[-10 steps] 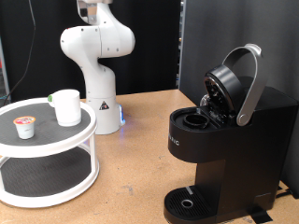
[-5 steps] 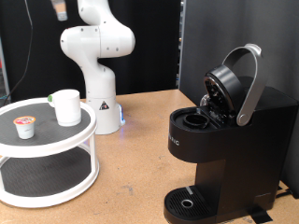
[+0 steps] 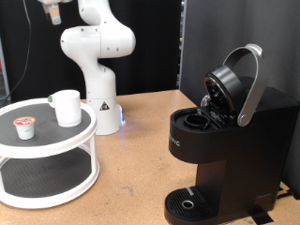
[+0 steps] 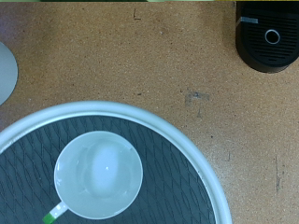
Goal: Make a cup of coffee with the keurig machine
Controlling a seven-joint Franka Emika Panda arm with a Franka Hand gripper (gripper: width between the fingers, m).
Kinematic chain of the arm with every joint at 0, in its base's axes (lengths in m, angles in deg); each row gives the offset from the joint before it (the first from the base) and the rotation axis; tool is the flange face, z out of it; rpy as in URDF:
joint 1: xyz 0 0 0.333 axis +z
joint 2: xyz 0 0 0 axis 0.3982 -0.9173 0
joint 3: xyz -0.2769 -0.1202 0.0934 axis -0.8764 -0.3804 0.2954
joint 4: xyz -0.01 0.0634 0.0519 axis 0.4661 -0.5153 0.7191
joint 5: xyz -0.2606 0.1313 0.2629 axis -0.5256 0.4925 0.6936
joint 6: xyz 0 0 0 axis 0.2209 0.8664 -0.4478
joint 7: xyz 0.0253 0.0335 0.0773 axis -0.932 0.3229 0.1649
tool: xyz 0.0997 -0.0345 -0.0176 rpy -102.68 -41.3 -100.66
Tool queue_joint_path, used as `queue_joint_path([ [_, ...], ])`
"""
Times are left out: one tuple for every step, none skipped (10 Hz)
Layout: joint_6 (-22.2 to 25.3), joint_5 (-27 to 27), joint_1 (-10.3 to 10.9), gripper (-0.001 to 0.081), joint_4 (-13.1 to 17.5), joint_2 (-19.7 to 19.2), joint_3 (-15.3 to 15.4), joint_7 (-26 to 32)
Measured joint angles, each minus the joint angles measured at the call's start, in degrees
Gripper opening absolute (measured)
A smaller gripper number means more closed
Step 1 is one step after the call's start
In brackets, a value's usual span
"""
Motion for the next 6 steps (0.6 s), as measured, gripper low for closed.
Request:
queue_joint_path([
  [-0.3, -0.17, -0.03, 0.0805, -0.25, 0.0, -1.42, 1.65],
  [-0.73, -0.18, -0.06, 0.0805, -0.31, -0.1, -2.72, 2.33],
  [-1.9, -0.18, -0.11, 0.0805, -0.31, -0.36, -3.88, 2.31],
  [-2.93, -0.18, -0.2, 0.0805, -0.29, -0.88, -4.81, 1.84],
  [-3.8, -0.21, -0.24, 0.0805, -0.29, -1.84, -5.36, 1.47],
  [-4.06, -1.04, -0.25, 0.0805, -0.19, -3.36, -5.52, 1.1],
])
